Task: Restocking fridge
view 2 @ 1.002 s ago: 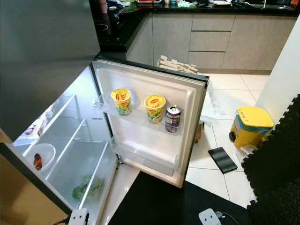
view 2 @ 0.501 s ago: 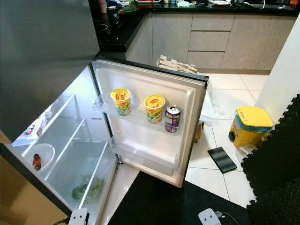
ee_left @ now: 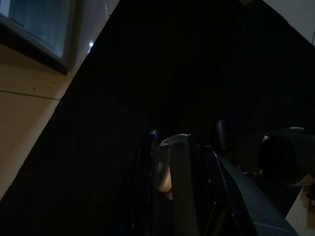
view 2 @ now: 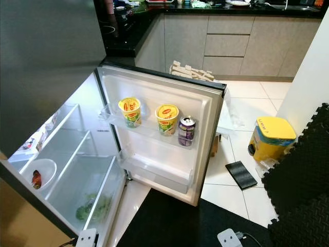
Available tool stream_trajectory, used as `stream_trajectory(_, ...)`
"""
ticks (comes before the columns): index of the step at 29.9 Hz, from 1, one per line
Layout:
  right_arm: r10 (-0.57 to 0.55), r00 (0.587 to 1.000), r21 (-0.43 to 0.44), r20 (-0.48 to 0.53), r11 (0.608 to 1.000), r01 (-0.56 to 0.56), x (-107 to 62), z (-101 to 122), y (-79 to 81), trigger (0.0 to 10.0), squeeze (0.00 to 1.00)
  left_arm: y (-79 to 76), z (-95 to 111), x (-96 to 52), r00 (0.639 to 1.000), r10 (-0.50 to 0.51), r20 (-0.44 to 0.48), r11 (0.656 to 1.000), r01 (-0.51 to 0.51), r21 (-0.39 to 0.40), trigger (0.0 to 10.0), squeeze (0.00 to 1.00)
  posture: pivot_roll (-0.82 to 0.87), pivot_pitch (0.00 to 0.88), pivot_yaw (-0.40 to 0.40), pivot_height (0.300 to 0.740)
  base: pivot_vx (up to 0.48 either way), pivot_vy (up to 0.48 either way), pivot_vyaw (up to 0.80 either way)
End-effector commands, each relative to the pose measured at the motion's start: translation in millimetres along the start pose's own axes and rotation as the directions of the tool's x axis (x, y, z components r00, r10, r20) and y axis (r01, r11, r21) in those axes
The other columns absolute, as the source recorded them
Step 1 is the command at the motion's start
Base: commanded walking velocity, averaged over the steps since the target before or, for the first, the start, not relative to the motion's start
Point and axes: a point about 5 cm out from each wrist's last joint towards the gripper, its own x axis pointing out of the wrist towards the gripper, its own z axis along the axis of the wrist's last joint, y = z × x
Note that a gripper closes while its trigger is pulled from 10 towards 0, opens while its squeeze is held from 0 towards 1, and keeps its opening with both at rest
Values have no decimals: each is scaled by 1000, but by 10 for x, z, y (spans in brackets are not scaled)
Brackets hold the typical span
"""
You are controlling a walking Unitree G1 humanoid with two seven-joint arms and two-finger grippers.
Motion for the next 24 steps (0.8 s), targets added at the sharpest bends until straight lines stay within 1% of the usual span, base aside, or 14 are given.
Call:
stream_trajectory(1, 5, 1000, -4, 5, 1000, -5, 3, 18, 7, 10000, 0, -14, -24, -1, 1000, -4, -5, 1000, 4, 8, 10000, 0, -48, 0, -19, 740, 337, 0, 0)
stream_trajectory(19, 5, 1000, -2, 4, 1000, -5, 2, 10, 8, 10000, 0, -17, -26, -1, 1000, -4, -3, 1000, 4, 5, 10000, 0, -51, 0, -18, 740, 359, 0, 0)
stream_trajectory(21, 5, 1000, -1, 3, 1000, -5, 1, 6, 9, 10000, 0, -13, -21, 1, 1000, 4, 0, 1000, -4, -18, 10000, 0, -51, 0, -18, 740, 0, 0, 0)
stream_trajectory(24, 6, 1000, -2, 2, 1000, -6, 1, 2, 11, 10000, 0, -24, -9, 2, 1000, -17, 5, 1000, 17, -4, 10000, 0, -51, 0, -18, 740, 0, 0, 0)
